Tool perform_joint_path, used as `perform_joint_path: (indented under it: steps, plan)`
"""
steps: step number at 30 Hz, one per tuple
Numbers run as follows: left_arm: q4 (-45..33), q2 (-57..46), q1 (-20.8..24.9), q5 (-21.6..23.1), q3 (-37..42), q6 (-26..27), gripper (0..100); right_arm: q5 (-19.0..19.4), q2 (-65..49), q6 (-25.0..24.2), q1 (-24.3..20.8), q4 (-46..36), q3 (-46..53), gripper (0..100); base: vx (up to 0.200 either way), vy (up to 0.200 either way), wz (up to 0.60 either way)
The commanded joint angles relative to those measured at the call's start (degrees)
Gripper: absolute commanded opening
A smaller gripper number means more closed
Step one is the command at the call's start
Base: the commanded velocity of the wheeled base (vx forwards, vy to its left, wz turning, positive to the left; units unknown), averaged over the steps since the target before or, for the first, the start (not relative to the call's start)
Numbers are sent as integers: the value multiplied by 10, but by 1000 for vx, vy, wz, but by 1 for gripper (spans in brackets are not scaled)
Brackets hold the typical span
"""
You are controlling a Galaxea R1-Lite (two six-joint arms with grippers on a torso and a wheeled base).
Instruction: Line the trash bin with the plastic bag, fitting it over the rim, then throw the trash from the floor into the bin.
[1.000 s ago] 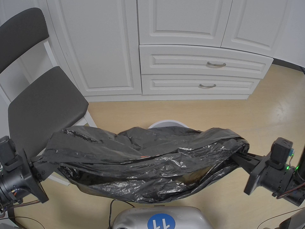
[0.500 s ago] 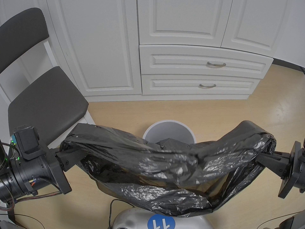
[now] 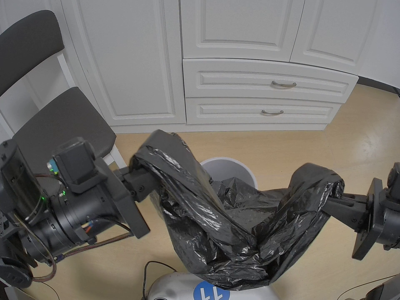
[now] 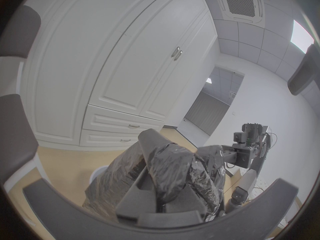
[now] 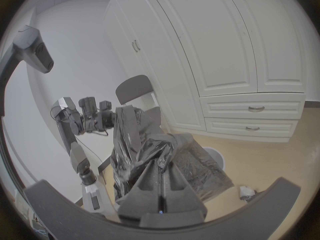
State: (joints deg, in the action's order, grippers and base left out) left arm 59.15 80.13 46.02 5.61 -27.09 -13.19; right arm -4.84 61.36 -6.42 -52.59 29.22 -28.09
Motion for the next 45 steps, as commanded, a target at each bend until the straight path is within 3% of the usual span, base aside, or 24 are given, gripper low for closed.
perform_joint_path:
  steps: [1,7,9,10,13,20,34,45]
  plan:
    - [57,71,27,6,6,-3,0,-15,130,-32,-3,108,1,0,0,0,0]
    - [98,124,27,6,-9,-13,0,-90,262,-81,-30,291,-14,0,0,0,0]
    - [98,124,27,6,-9,-13,0,-90,262,-81,-30,291,-14,0,0,0,0]
    - [149,172,22,4,-20,-22,0,-105,320,-89,-30,361,-18,0,0,0,0]
    - [202,218,9,1,-26,-27,0,-105,351,-97,-24,397,-18,0,0,0,0]
    - [284,321,-37,0,-66,-26,0,-99,378,-129,-6,407,-30,0,0,0,0]
    - [284,429,-67,0,-110,-27,0,-88,447,-136,64,419,-43,0,0,0,0]
    - [284,504,-90,-1,-144,-27,0,-88,494,-130,79,413,-43,0,0,0,0]
